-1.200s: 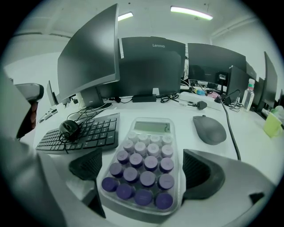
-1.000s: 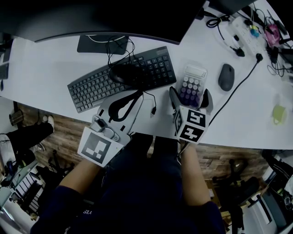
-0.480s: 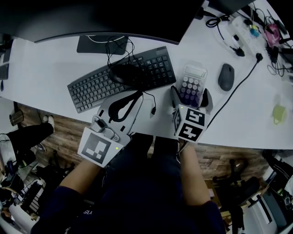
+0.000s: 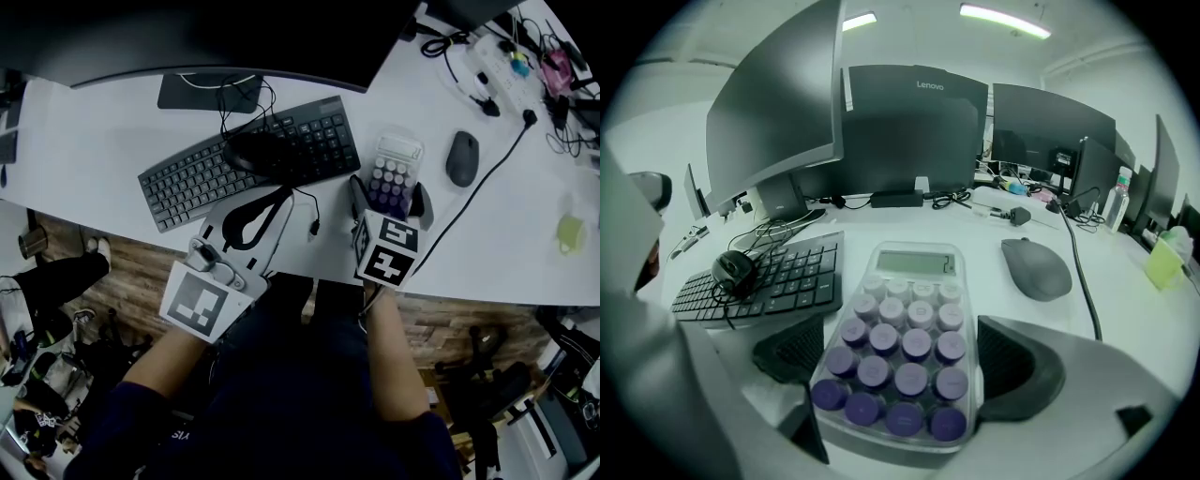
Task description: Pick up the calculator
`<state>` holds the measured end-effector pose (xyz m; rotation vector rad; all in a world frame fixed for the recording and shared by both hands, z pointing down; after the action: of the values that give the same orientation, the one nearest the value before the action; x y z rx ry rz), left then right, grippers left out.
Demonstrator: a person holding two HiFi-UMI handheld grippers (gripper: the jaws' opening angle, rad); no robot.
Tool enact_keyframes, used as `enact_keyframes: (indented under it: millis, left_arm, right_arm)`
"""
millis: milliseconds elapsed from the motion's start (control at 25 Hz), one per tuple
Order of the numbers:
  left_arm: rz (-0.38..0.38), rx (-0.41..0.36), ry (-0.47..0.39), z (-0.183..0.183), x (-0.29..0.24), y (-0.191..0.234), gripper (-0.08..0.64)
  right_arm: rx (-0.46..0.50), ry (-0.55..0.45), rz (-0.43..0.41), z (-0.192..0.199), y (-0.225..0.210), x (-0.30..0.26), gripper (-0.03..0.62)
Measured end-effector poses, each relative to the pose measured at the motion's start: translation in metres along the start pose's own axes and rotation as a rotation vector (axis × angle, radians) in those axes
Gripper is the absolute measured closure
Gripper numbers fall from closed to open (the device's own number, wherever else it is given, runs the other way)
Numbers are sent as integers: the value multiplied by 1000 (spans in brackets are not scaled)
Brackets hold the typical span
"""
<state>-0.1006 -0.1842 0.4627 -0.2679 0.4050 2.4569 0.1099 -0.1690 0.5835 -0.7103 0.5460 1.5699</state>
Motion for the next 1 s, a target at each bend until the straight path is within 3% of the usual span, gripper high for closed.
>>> enact_keyframes:
  millis: [560, 1000]
  left_arm:
    - [3, 5, -3, 0, 1, 3, 526]
    - [9, 4, -1, -1, -2, 3, 526]
  right_arm:
    - [-21, 56, 14, 0, 0, -4, 83]
    - [10, 71, -26, -1, -2, -3, 97]
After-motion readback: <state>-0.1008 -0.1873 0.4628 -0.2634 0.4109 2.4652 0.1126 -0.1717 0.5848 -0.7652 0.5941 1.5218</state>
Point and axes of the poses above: the fingertips, and each gripper's own axes: x backward along the fingers, y to its left, z out of its underside, the point moved 7 cm from there along x, backward along the fingers, and after that the axes turned 6 degrees about -y, right-handed, at the moved point
